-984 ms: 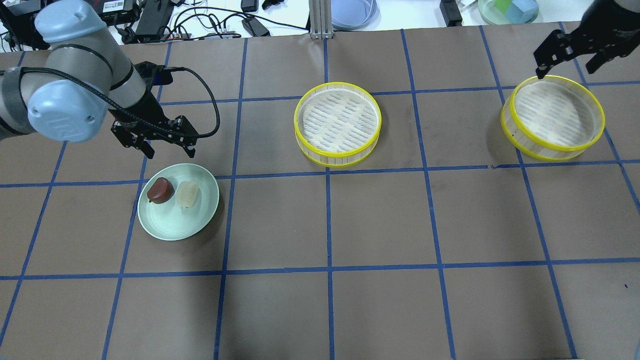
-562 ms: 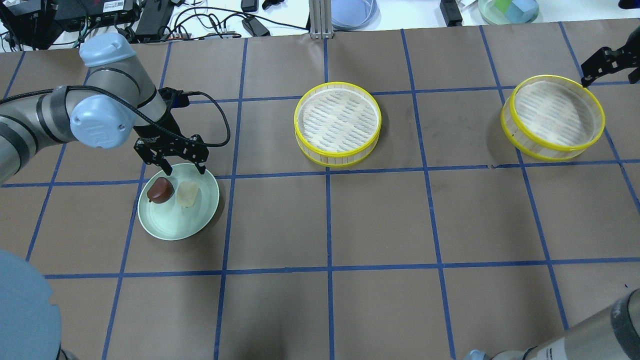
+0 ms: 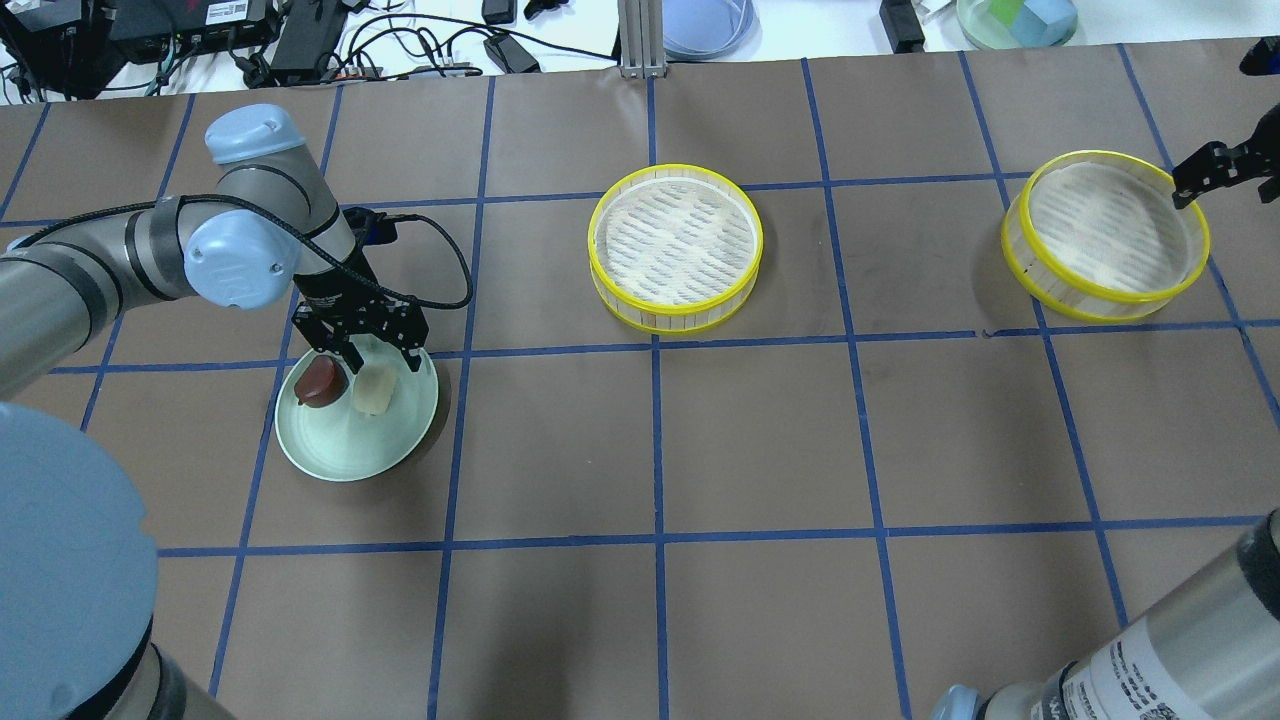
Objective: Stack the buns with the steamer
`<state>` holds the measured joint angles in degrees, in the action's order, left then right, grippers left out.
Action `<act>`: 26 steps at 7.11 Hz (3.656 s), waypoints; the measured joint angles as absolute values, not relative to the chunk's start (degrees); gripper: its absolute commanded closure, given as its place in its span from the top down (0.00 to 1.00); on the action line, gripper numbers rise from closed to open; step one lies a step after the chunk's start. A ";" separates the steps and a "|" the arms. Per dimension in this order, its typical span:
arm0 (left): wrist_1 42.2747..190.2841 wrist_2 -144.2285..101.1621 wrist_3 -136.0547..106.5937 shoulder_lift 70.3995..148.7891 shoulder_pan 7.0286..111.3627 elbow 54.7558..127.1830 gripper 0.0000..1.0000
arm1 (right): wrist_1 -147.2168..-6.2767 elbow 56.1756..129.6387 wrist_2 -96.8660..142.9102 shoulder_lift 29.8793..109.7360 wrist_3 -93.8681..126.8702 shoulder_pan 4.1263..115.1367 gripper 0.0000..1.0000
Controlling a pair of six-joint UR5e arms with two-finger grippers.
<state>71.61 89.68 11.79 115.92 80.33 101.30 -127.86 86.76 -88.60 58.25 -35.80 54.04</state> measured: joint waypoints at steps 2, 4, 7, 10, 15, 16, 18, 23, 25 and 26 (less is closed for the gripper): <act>71.71 89.99 11.78 116.08 80.27 101.24 0.00 | -128.42 86.75 -88.22 56.47 -37.76 53.20 0.76; 71.56 89.93 11.92 115.71 80.13 100.49 0.00 | -128.49 86.80 -87.63 55.57 -38.89 52.97 0.47; 72.85 86.14 3.00 113.02 80.74 93.56 0.00 | -128.24 86.81 -87.38 54.80 -40.72 52.91 0.00; 67.27 71.09 -14.96 113.73 83.99 87.73 0.00 | -127.88 86.79 -88.06 55.18 -41.56 52.91 0.00; 55.33 54.14 -26.69 122.81 91.45 87.77 0.00 | -127.43 86.91 -88.54 58.78 -38.98 53.62 0.00; 54.45 53.82 -27.22 124.00 92.27 87.80 0.33 | -126.47 87.01 -89.01 60.01 -36.71 55.01 0.00; 52.26 53.70 -29.86 124.97 92.91 87.67 0.83 | -122.43 87.08 -92.43 63.65 -29.86 60.48 0.00; 48.64 56.44 -34.95 122.51 92.90 86.99 1.00 | -114.64 87.16 -93.79 69.09 -14.71 70.39 0.00; 54.91 69.26 -25.40 117.53 91.59 86.97 1.00 | -111.83 87.37 -93.73 70.36 -5.98 75.93 0.00; 59.57 74.78 -18.18 115.03 89.28 87.17 1.00 | -111.07 87.44 -93.76 70.70 -0.66 79.72 0.00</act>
<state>59.57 74.78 -18.18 115.03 89.28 87.17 -111.07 87.44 -93.76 70.70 -0.66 79.72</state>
